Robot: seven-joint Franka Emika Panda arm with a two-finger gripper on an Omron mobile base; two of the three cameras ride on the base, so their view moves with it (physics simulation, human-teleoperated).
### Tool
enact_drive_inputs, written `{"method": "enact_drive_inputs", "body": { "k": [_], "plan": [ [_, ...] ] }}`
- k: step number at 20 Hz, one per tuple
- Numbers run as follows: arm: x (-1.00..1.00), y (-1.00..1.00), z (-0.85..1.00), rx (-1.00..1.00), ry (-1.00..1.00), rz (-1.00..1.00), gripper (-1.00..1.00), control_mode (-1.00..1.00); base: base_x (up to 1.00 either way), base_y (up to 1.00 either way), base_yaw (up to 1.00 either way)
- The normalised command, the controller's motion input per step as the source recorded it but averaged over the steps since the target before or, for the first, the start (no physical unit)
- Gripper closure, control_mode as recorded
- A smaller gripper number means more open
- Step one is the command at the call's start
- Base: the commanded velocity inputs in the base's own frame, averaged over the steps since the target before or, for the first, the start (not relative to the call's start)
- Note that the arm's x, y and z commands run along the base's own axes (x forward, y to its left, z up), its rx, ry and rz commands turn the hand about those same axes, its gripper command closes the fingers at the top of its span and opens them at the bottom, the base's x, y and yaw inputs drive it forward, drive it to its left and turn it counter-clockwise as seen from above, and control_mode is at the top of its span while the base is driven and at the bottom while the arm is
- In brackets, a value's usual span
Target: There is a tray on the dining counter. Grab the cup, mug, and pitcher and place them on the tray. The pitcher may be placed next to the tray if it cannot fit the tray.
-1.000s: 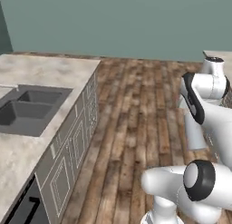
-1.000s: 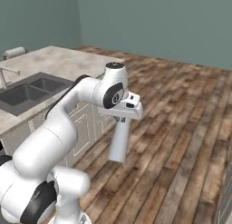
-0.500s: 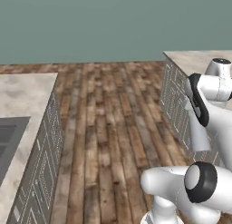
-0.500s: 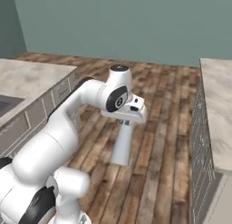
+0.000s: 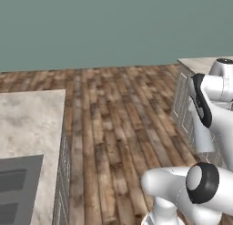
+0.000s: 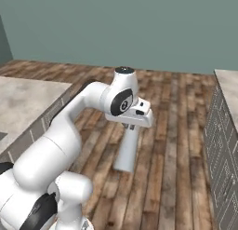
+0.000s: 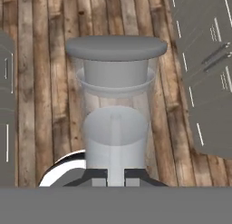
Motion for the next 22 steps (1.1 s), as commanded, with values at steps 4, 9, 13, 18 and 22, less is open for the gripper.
{"method": "enact_drive_inputs", "body": {
  "k": [4, 9, 13, 18, 22],
  "plan": [
    [0.0, 0.0, 0.0, 0.0, 0.0, 0.0, 1.0, 1.0, 1.0, 0.18, -0.2],
    [0.0, 0.0, 0.0, 0.0, 0.0, 0.0, 1.0, 1.0, 1.0, 0.05, -0.18],
    [0.0, 0.0, 0.0, 0.0, 0.0, 0.0, 1.0, 1.0, 1.0, 0.0, -0.11],
    [0.0, 0.0, 0.0, 0.0, 0.0, 0.0, 1.0, 1.0, 1.0, 0.0, -0.1],
    [0.0, 0.0, 0.0, 0.0, 0.0, 0.0, 1.0, 1.0, 1.0, 0.0, -0.09]
  ]
}}
